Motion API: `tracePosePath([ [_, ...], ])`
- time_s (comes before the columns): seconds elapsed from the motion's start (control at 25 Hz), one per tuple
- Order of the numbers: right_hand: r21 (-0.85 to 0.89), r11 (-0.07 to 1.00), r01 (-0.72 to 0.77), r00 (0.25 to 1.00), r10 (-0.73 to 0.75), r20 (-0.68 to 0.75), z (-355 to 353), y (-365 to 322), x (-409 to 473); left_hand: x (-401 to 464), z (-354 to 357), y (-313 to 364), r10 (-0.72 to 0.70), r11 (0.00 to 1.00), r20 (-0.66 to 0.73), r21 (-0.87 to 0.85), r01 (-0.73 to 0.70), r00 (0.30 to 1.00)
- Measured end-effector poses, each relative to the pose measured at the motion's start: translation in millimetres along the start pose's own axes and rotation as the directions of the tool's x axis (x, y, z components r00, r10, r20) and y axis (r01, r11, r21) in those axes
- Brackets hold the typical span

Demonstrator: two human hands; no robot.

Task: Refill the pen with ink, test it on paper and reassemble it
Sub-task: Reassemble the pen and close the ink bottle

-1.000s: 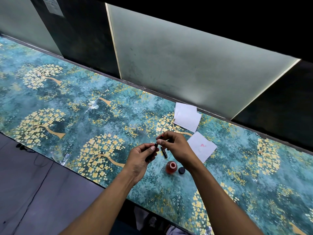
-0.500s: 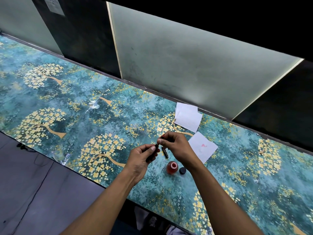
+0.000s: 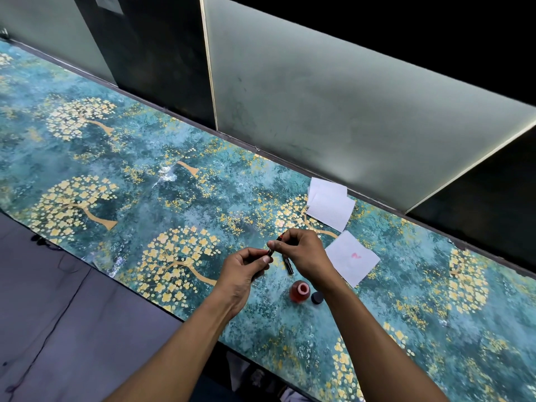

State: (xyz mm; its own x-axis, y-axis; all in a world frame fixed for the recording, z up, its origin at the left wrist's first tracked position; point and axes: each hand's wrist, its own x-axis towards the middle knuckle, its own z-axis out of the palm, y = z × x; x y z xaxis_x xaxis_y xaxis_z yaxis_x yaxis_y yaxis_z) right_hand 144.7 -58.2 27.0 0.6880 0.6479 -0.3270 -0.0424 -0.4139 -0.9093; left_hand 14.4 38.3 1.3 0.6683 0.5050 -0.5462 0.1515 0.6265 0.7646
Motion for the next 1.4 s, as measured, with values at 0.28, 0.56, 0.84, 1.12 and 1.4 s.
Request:
tracePosePath([
  [0.28, 0.039, 0.999, 0.037, 0.992, -0.041, 0.116, 1, -8, 5, 6, -6, 6, 0.014, 1.000, -0.012, -0.013, -0.014, 1.000],
  [0.56, -0.013, 1.000, -0.004, 1.000, 0.004, -0.001, 6, -3, 14, 8, -1, 7, 0.025, 0.999, -0.018, 0.033, -0.024, 1.000],
  [0.84, -0.118, 0.993, -0.025, 0.997, 0.016, -0.073, 8, 2, 15, 12, 1, 3, 0.061, 0.993, -0.041, 0.107, -0.057, 0.997],
  [1.12, -0.160, 0.984, -0.081, 0.987, 0.057, -0.149, 13, 3, 14, 13, 2, -1, 0.127, 0.977, -0.061, 0.182, -0.114, 0.990],
  [1.4, -0.095, 0.992, -0.086, 0.995, 0.081, -0.059, -3, 4, 18, 13, -8, 2, 0.096, 0.987, -0.122, 0.142, -0.079, 0.988],
])
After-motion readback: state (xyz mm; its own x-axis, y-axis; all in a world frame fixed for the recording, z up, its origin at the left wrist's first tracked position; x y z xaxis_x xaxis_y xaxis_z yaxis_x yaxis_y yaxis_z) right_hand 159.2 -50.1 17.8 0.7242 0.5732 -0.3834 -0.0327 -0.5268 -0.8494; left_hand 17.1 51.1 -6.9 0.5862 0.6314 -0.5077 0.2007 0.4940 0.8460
